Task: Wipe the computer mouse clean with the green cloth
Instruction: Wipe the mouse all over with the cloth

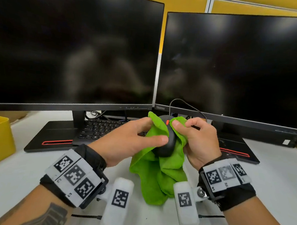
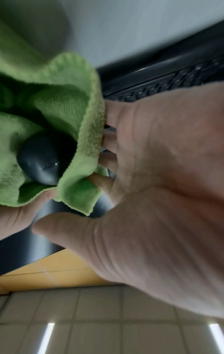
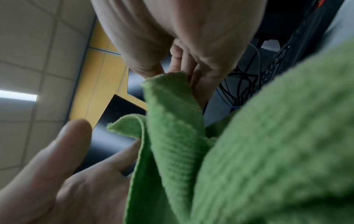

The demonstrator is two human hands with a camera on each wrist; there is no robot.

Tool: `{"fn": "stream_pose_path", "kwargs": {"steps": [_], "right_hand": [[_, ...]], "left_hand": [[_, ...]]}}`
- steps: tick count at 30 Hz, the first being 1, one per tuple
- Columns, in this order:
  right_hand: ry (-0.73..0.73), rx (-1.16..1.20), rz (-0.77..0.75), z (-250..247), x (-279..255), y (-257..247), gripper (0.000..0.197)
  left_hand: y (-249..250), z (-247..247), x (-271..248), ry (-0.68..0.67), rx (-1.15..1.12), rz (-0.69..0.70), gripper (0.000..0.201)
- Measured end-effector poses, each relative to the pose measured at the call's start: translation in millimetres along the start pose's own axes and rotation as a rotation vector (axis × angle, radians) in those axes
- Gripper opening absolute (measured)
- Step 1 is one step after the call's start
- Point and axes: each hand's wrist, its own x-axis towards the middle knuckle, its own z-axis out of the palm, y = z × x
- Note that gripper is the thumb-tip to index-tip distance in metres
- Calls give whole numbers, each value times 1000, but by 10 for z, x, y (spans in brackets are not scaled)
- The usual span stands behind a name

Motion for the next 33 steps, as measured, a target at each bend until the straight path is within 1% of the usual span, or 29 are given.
{"fn": "stream_pose_path", "kwargs": {"steps": [3, 5, 6, 7, 9, 10, 11, 13, 14, 15, 16, 18, 19, 21, 23, 25, 29, 33], "right_hand": [[-12, -71, -26, 30, -34, 7, 33], [-66, -54, -32, 46, -59, -4, 33], [-99, -43, -38, 59, -74, -6, 34], [-133, -41, -45, 69, -84, -3, 35], [-204, -44, -44, 99, -115, -3, 33], [-231, -41, -33, 107, -123, -9, 31], [-247, -30, -20, 114, -124, -24, 29], [-241, 25, 15, 117, -126, -76, 20], [-217, 57, 31, 114, -122, -104, 14], [-183, 90, 42, 109, -109, -129, 8], [-148, 120, 48, 97, -98, -151, 9], [-106, 195, 49, 78, -83, -177, 23], [-114, 227, 45, 73, -89, -192, 26], [-196, 231, 25, 69, -115, -216, 27], [-304, 131, -10, 84, -145, -211, 29], [-385, -13, -51, 105, -148, -165, 28], [-470, -314, -233, 102, -139, -113, 32], [-604, -447, -301, 61, -185, -152, 29]], "left_hand": [[-58, -17, 11, -19, 106, 36, 55], [-88, -7, 18, -10, 131, 31, 59], [-95, 11, 25, -6, 142, 24, 59], [-94, 34, 33, -3, 155, 21, 52], [-97, 75, 45, 4, 178, 36, 26], [-98, 76, 47, 23, 155, 43, 22], [-103, 62, 45, 49, 106, 34, 22], [-115, 31, 61, 74, -28, -5, 38], [-125, 15, 78, 73, -107, -22, 42], [-112, 8, 81, 81, -182, -37, 40], [-96, 3, 87, 97, -254, -44, 36], [-53, -1, 91, 114, -384, -38, 34], [-35, -4, 87, 105, -446, -42, 36], [-15, -7, 77, 61, -530, -65, 42], [2, 6, 73, 19, -572, -89, 51], [12, 31, 76, 44, -608, -109, 57], [-34, 67, 106, 139, -626, -109, 54], [-29, 67, 105, 160, -662, -103, 57]]}}
